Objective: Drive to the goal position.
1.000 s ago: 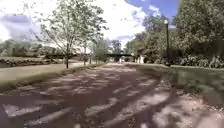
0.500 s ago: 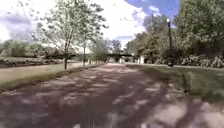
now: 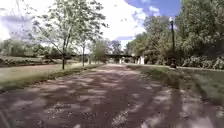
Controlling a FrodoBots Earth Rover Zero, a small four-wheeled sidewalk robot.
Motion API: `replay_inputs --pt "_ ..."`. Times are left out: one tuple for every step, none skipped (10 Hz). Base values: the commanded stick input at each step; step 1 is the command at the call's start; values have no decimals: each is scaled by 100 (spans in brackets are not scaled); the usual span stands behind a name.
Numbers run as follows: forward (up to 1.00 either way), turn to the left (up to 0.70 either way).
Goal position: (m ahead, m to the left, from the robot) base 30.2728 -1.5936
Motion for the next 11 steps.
replay_inputs --pt "100 0" --pt "100 0" --pt "100 0" --pt "100 0" --pt "100 0" --pt "100 0" --pt "100 0" --pt "100 0" --pt "100 0" --pt "100 0" --pt "100 0"
